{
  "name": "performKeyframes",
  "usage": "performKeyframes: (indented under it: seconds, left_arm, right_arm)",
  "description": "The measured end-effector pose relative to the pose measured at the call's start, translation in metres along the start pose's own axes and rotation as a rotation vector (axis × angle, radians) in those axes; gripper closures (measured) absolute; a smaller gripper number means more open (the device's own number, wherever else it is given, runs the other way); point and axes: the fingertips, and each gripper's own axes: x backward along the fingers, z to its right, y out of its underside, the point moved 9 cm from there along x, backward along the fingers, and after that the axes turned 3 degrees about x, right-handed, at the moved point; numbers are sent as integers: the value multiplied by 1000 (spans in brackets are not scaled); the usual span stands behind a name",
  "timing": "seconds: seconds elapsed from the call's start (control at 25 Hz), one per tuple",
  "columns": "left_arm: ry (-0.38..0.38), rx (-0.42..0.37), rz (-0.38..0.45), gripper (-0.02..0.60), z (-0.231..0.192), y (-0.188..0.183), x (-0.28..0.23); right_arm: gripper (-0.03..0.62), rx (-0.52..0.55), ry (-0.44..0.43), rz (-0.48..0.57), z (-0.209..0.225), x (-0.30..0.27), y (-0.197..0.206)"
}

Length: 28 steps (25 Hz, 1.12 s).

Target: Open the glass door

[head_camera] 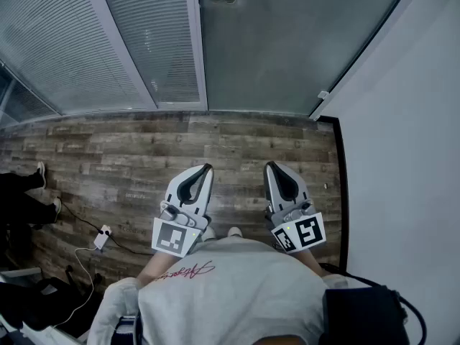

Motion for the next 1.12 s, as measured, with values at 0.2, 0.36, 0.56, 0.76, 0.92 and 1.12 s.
performKeyframes:
  seconds: [0.2, 0.36, 0.56, 0.76, 0.92, 1.12]
  left_arm:
    - [-14, 4, -1, 565, 3, 0, 1]
    - [-14, -10, 1, 565, 9, -3, 1]
    - [-23, -10, 2, 565, 20, -3, -1]
    - [-28, -10, 7, 565, 31, -6, -9]
    - [-56, 17, 26, 565, 40, -6, -15]
    - [-84, 96, 84, 565, 42, -11, -23]
  right_arm:
    - [576, 7, -8, 8, -2, 4, 0]
    - [576, 13, -16, 5, 1, 6, -1]
    - [576, -10, -19, 24, 8, 14, -3]
    - [576, -7, -31, 39, 20, 21, -8]
    - [576, -21, -38, 38, 30, 30, -4]
    - [576, -38, -49, 4, 43, 30, 4]
